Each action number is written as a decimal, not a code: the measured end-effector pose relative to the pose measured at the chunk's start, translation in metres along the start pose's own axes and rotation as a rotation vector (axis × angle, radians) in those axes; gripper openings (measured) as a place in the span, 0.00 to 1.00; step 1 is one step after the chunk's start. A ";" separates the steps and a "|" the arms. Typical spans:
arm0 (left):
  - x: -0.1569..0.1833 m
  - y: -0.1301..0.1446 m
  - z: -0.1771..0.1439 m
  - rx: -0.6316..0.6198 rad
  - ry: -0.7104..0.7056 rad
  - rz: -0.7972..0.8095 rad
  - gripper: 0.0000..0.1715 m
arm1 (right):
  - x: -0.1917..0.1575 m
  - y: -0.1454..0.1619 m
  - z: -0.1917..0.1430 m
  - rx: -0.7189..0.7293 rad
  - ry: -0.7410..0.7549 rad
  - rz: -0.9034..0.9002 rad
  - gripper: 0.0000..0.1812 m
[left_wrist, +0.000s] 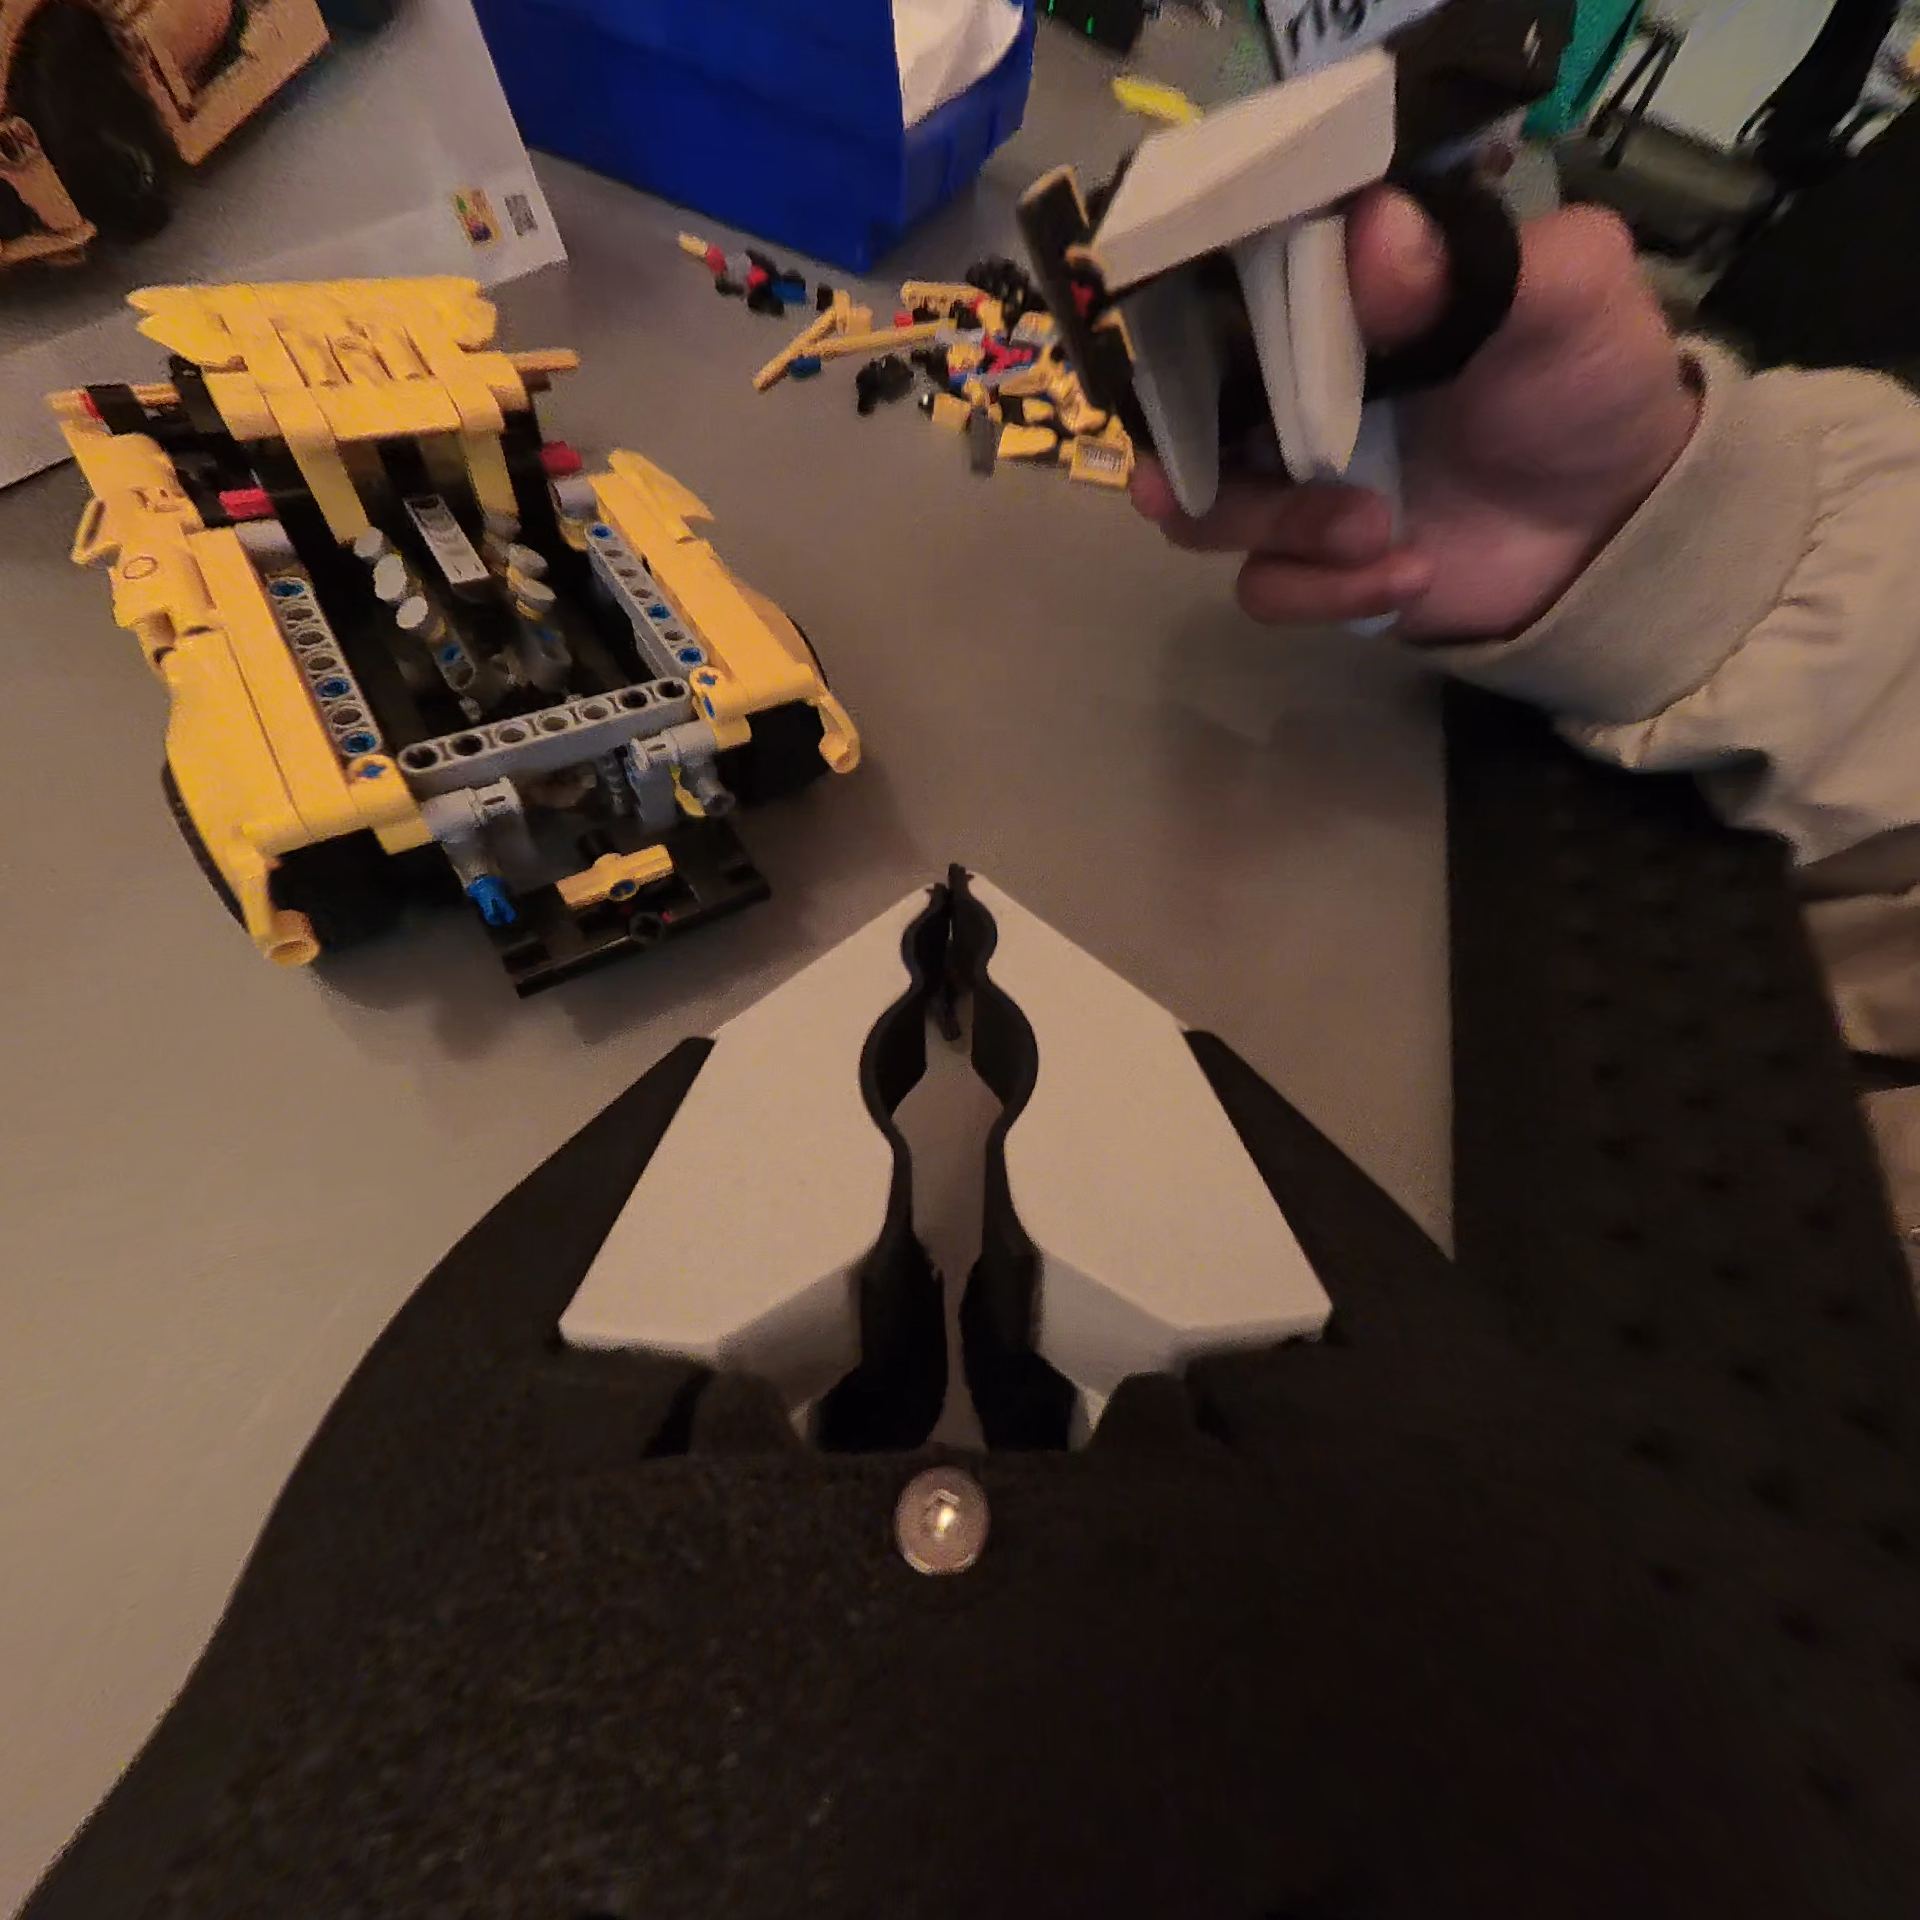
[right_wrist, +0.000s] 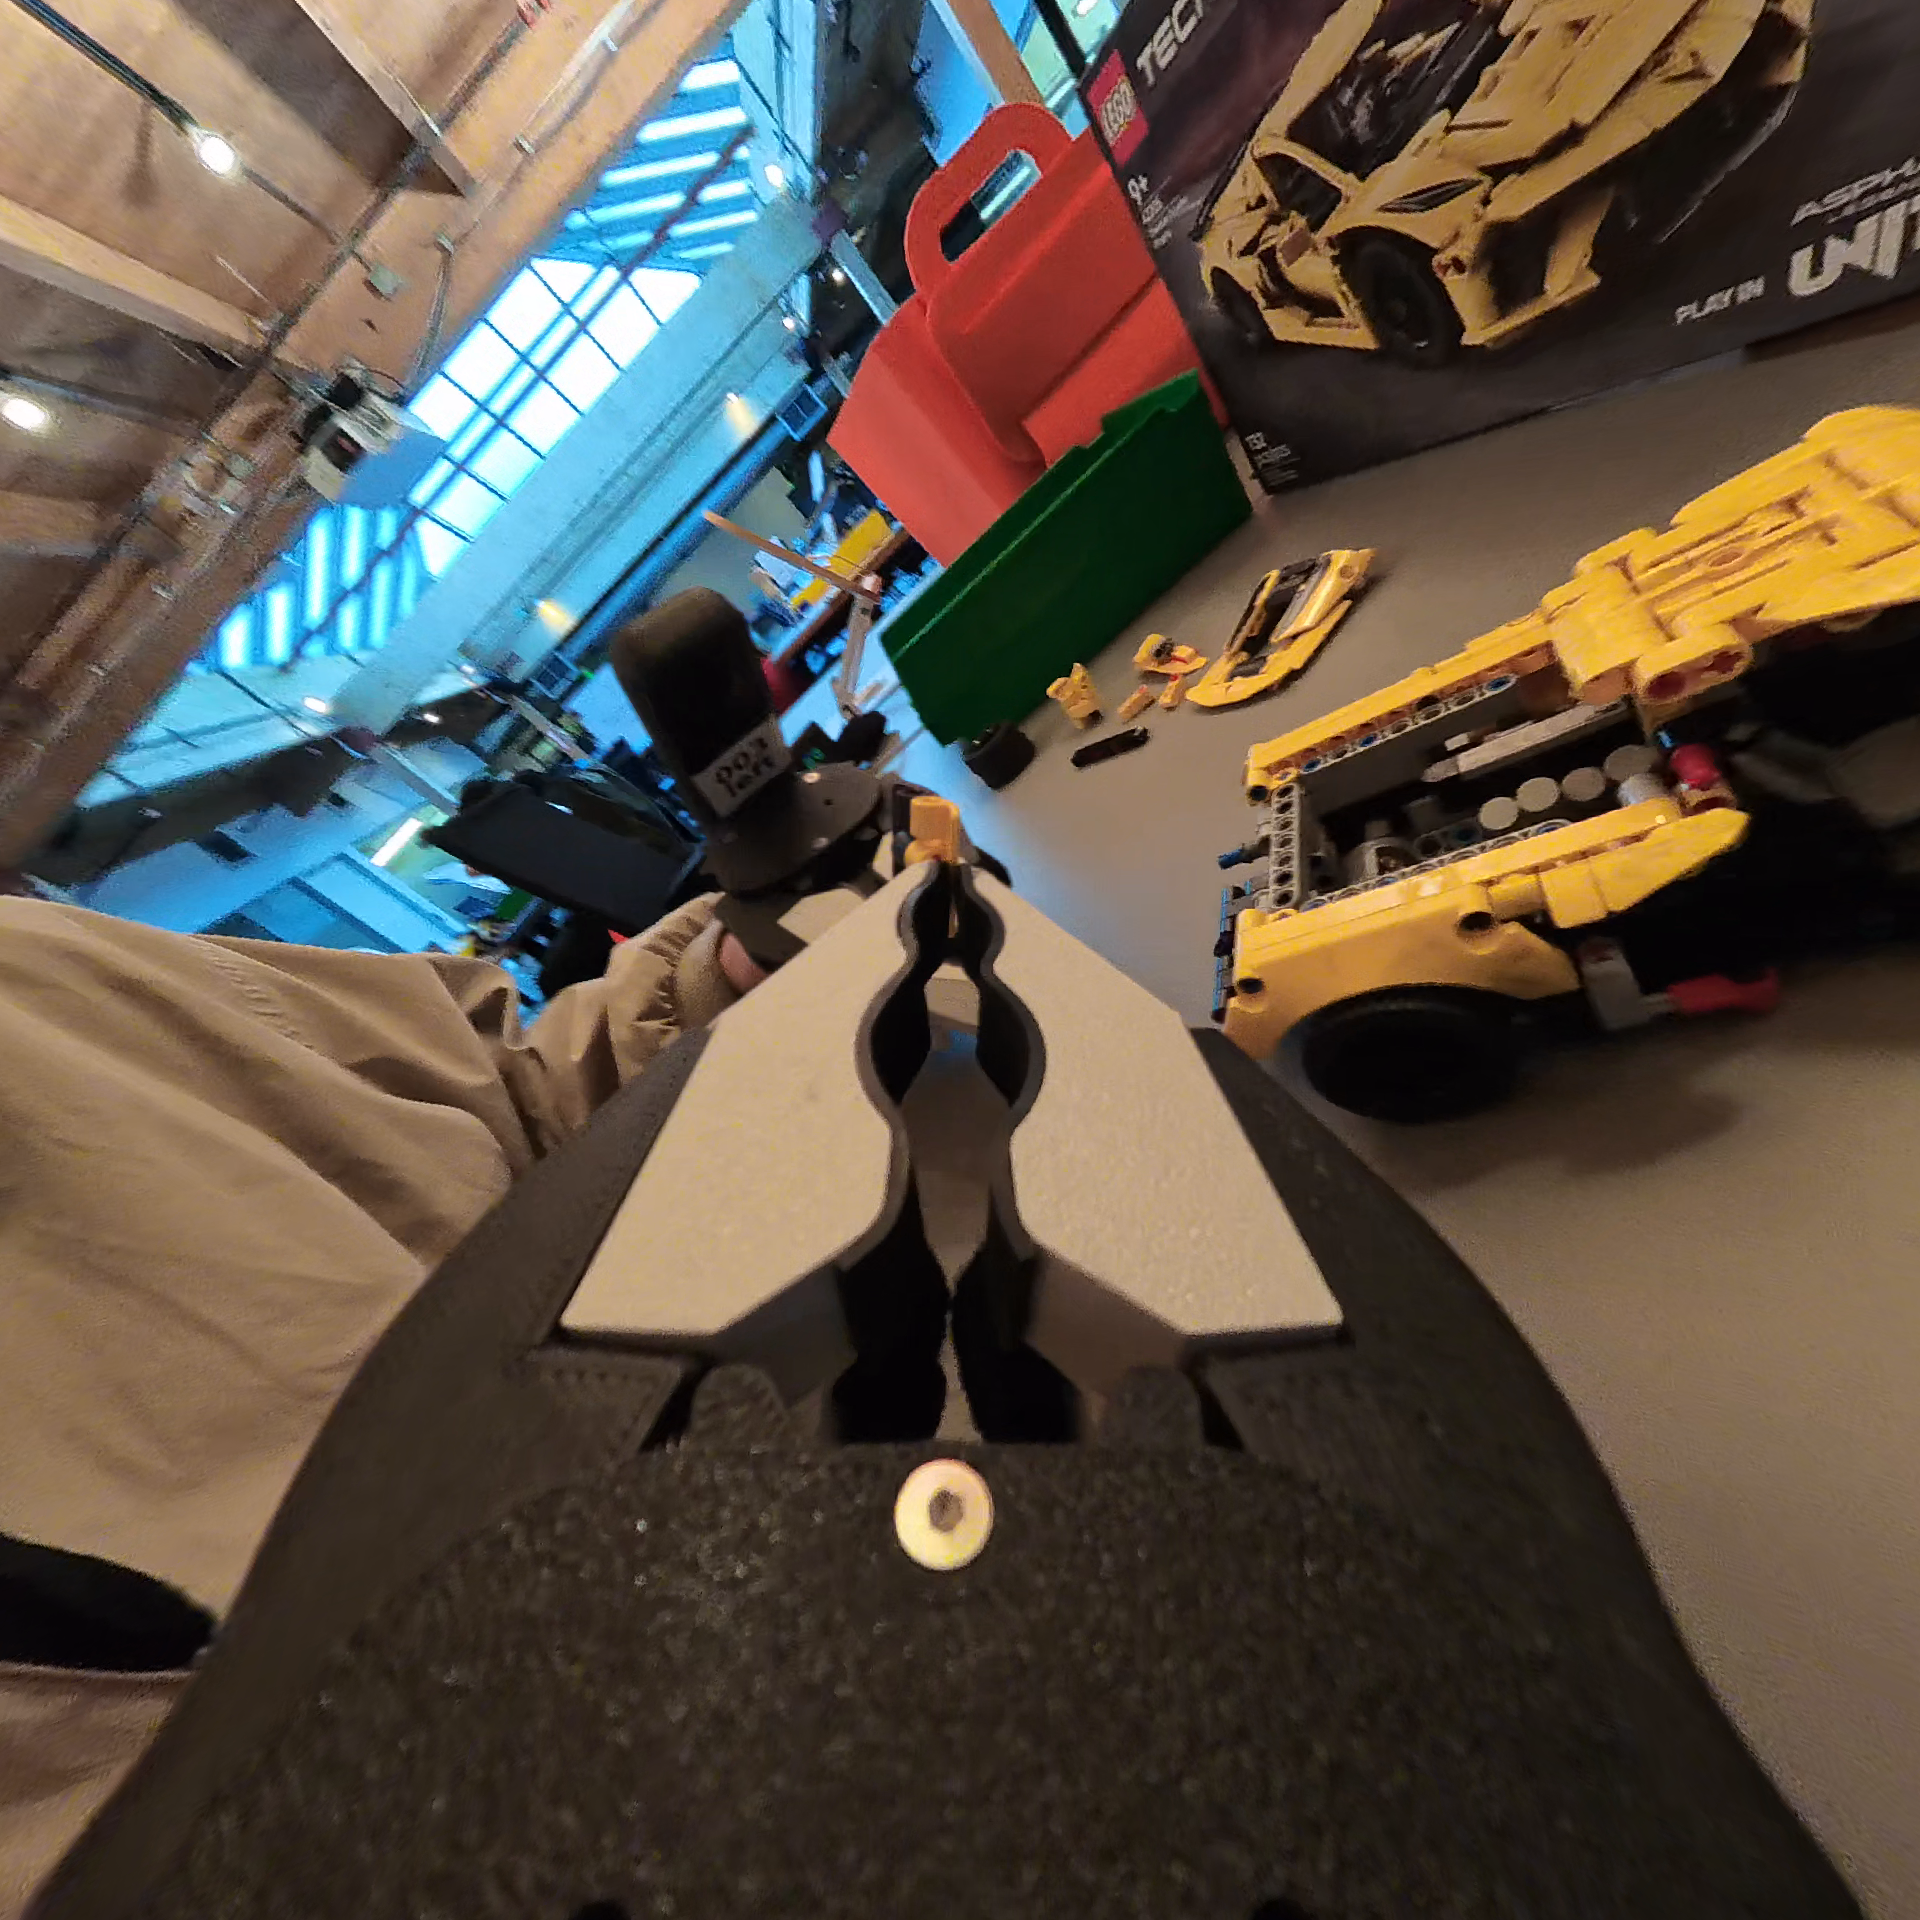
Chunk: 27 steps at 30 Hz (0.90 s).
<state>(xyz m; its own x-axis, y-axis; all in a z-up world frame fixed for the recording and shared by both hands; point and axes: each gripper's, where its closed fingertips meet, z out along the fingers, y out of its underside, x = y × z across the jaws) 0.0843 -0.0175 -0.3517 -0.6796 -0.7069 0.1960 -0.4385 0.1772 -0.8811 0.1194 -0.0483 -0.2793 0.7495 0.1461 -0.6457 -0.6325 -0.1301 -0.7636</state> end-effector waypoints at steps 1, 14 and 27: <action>0.000 0.002 0.002 -0.011 -0.012 0.014 0.00 | 0.002 0.002 0.001 -0.017 0.024 -0.032 0.00; 0.027 -0.062 -0.016 0.361 0.262 -0.280 0.13 | -0.010 0.024 0.027 -0.139 0.074 -0.218 0.00; 0.023 -0.069 -0.019 0.415 0.240 -0.288 0.04 | -0.015 0.018 0.025 -0.093 0.025 -0.158 0.00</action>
<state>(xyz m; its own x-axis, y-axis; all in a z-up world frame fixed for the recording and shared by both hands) 0.0877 -0.0330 -0.2779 -0.7024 -0.5028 0.5038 -0.3908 -0.3192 -0.8634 0.0919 -0.0284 -0.2837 0.8435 0.1477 -0.5164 -0.4864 -0.1974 -0.8511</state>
